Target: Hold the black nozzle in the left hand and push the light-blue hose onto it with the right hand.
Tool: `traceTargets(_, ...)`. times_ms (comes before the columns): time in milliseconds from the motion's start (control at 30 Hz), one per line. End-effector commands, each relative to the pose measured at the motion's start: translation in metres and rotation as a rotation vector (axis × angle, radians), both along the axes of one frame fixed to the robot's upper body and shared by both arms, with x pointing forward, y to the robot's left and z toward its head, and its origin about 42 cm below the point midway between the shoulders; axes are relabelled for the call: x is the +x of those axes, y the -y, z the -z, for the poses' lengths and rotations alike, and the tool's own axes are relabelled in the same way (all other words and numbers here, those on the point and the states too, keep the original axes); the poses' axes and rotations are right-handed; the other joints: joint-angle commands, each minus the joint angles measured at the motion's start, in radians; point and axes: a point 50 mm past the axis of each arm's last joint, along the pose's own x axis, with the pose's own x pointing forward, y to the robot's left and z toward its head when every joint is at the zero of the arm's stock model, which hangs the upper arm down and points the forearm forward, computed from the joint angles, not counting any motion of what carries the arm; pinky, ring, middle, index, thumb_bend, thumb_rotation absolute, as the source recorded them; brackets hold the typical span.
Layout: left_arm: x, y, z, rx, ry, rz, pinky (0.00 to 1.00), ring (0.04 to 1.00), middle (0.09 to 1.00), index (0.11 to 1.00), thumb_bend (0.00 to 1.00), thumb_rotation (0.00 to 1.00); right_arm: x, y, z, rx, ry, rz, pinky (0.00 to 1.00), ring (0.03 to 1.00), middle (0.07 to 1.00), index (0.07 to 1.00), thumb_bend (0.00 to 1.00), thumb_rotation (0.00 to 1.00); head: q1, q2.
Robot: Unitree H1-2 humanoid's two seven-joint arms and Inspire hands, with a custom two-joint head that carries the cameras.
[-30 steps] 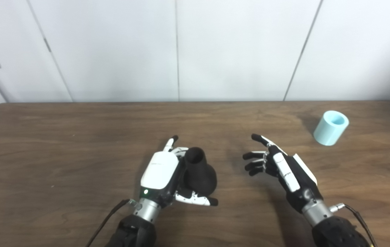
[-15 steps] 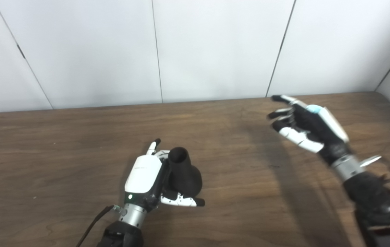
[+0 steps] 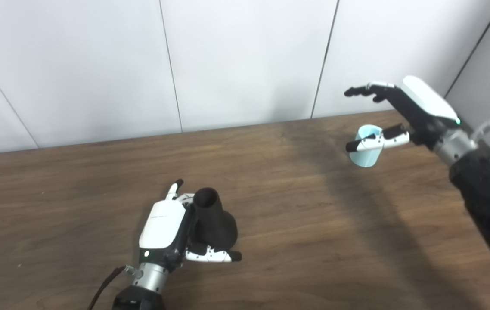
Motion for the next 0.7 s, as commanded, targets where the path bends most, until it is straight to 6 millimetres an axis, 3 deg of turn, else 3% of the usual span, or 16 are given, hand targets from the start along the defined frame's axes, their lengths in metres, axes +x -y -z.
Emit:
traceTargets(0,0.001,-0.002,-0.008,-0.011,0.048,0.011,1.0,0.739,0.438,0.52,0.52,0.0,0.007,0.007,-0.019,-0.103,0.025,0.053,0.8,0.896,0.87,0.778,0.9,0.21,-0.003,0.0)
traceTargets(100,0.0,-0.002,-0.008,-0.014,0.05,0.01,1.0,0.736,0.439,0.519,0.52,0.0,0.017,0.011,-0.02,-0.176,-0.015,0.092,0.85,0.925,0.873,0.796,0.94,0.17,-0.014,-0.001)
traceTargets(233,0.0,-0.003,-0.009,-0.012,0.04,0.015,1.0,0.736,0.44,0.518,0.52,0.0,0.048,0.028,-0.009,-0.228,-0.098,0.156,0.88,0.937,0.85,0.801,0.98,0.14,-0.023,-0.003)
traceTargets(433,-0.001,-0.002,-0.01,-0.001,0.035,0.019,1.0,0.725,0.439,0.518,0.52,0.0,0.076,0.047,0.008,-0.249,-0.196,0.227,0.93,0.958,0.852,0.806,0.98,0.16,-0.025,0.006)
traceTargets(533,-0.001,-0.002,-0.01,0.002,0.036,0.017,1.0,0.716,0.444,0.516,0.52,0.0,0.087,0.052,0.018,-0.272,-0.22,0.225,0.87,0.937,0.852,0.805,1.0,0.22,-0.023,0.01)
traceTargets(667,-0.002,-0.001,-0.011,-0.001,0.04,0.021,1.0,0.708,0.446,0.516,0.52,0.0,0.098,0.057,0.03,-0.247,-0.228,0.22,0.81,0.899,0.84,0.803,1.0,0.21,-0.016,0.018)
